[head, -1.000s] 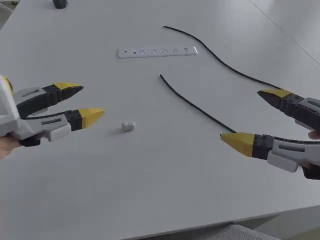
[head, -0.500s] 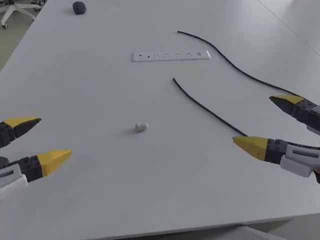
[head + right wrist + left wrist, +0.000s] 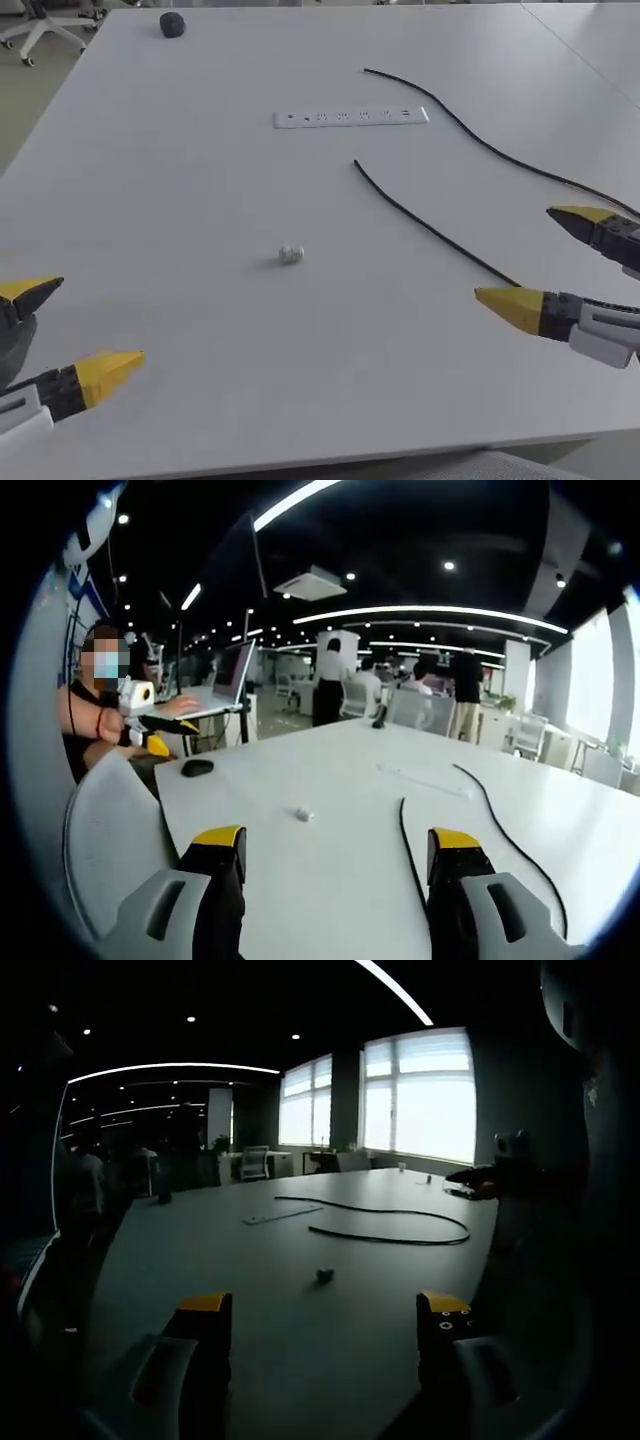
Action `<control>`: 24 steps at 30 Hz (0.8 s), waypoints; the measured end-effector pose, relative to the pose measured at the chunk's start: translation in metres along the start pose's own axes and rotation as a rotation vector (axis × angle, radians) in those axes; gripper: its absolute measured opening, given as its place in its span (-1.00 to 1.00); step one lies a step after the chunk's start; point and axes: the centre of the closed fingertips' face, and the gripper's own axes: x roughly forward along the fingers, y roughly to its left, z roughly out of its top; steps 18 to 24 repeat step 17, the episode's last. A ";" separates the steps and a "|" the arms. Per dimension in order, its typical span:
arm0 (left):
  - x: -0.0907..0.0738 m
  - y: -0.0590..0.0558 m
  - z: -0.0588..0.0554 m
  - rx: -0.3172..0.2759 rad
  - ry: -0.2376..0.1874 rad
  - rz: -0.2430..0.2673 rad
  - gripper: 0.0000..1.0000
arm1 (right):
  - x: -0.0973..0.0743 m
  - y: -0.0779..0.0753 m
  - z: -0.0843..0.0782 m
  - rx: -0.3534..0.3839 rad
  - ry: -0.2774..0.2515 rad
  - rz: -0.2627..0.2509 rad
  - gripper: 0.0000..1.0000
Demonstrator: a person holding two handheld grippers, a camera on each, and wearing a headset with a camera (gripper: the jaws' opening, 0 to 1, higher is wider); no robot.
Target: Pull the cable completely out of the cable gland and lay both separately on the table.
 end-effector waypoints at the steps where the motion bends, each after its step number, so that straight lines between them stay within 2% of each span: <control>1: 0.000 -0.002 -0.001 -0.003 0.002 -0.007 0.56 | -0.001 0.000 0.000 -0.001 0.000 0.000 0.47; 4: 0.001 -0.007 -0.003 0.001 0.016 -0.014 0.54 | -0.002 0.000 0.001 -0.004 -0.002 -0.002 0.47; 9: 0.000 -0.004 0.001 0.007 0.004 -0.005 0.54 | -0.004 0.000 0.005 -0.014 -0.009 -0.005 0.47; 14: -0.005 0.002 0.001 0.007 0.002 0.016 0.57 | -0.005 0.001 0.001 -0.019 0.000 -0.005 0.47; 24: -0.006 0.003 0.000 0.006 0.003 0.022 0.56 | -0.005 0.002 0.000 -0.005 0.000 -0.007 0.48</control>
